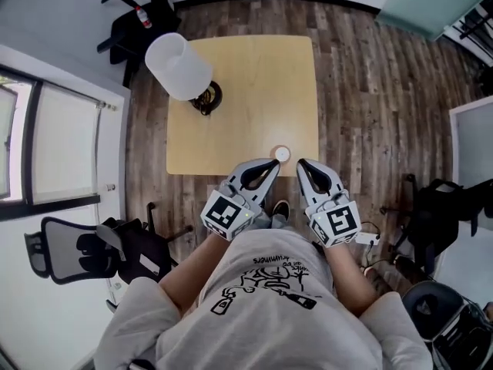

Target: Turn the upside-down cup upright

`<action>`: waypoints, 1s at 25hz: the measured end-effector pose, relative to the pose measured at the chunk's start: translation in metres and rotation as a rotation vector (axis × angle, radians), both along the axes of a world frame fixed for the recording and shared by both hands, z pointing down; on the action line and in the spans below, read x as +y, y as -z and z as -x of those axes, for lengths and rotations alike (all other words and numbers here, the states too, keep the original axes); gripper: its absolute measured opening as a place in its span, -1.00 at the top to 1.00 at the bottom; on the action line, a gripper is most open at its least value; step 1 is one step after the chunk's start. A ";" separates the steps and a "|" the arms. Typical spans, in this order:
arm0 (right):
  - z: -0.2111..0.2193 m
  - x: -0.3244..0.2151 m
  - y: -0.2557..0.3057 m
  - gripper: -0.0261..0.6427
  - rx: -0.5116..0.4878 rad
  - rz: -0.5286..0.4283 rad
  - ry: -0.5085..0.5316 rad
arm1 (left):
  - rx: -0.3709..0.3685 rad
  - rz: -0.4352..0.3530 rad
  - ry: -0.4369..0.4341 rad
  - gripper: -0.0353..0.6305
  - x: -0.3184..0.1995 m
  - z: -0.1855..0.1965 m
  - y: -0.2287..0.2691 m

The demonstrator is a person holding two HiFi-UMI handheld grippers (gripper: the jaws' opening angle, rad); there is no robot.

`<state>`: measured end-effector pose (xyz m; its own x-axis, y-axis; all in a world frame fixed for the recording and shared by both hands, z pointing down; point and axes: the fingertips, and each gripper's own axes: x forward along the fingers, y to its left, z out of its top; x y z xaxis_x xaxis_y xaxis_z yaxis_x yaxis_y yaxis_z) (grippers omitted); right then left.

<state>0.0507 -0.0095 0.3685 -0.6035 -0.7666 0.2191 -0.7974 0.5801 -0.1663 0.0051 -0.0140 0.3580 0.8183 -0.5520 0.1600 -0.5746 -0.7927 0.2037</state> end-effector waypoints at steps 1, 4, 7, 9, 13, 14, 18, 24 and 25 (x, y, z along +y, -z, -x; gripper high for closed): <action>0.001 0.003 0.007 0.85 -0.006 -0.005 0.000 | 0.005 0.002 -0.004 0.87 0.004 -0.001 0.005; 0.002 0.010 0.028 0.85 -0.020 -0.024 -0.004 | 0.021 -0.001 0.009 0.87 0.008 -0.001 0.021; 0.003 0.015 0.044 0.85 -0.032 -0.031 -0.006 | 0.033 -0.001 0.030 0.87 0.009 0.001 0.034; 0.004 0.019 0.050 0.85 -0.041 -0.028 -0.010 | 0.040 -0.003 0.038 0.87 0.012 0.003 0.040; 0.009 0.026 0.057 0.85 -0.045 -0.025 -0.020 | 0.037 -0.007 0.035 0.87 0.017 0.005 0.048; 0.010 0.027 0.058 0.85 -0.045 -0.025 -0.020 | 0.036 -0.010 0.033 0.87 0.019 0.005 0.049; 0.016 0.031 0.061 0.85 -0.038 -0.035 -0.019 | 0.028 -0.032 0.035 0.87 0.023 0.006 0.052; 0.021 0.031 0.065 0.85 -0.038 -0.046 -0.031 | 0.038 -0.042 0.041 0.87 0.026 0.011 0.058; 0.021 0.032 0.066 0.85 -0.039 -0.048 -0.031 | 0.039 -0.043 0.042 0.87 0.026 0.012 0.058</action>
